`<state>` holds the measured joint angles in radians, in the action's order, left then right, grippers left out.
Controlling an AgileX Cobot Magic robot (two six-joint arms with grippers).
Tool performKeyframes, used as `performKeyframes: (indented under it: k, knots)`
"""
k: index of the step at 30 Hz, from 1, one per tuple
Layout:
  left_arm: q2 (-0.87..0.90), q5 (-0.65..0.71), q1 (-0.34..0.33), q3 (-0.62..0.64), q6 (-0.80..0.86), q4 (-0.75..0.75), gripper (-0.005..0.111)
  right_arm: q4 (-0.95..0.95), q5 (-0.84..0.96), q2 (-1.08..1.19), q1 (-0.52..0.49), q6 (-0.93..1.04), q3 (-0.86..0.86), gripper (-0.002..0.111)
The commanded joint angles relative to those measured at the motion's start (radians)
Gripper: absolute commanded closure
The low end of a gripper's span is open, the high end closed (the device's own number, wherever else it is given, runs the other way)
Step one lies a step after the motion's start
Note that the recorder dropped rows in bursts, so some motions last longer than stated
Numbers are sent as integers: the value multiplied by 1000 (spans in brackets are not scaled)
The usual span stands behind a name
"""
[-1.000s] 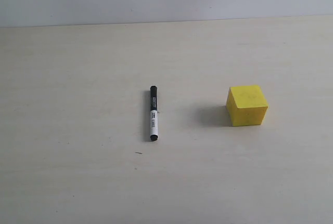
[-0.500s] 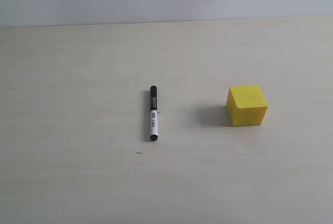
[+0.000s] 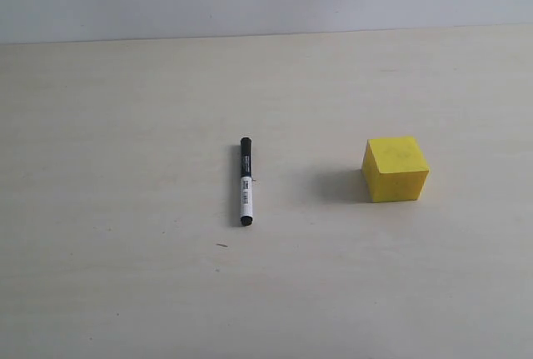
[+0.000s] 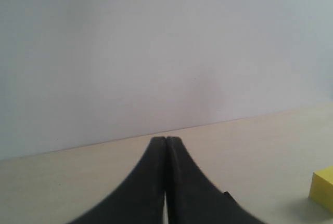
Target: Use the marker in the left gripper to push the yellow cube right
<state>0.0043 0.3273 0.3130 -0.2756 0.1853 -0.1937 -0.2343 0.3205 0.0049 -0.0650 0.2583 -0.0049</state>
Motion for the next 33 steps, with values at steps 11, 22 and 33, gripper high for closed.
performKeyframes:
  k: [11,22,33]
  knots:
    - [-4,-114,-2,238,116,7,107,4,-12,-5,-4,2,5,108]
    - [-4,-66,-4,276,107,1,107,4,-12,-5,-4,2,5,108]
    - [-4,-34,-4,276,-6,-17,107,4,-12,-5,-4,2,5,108]
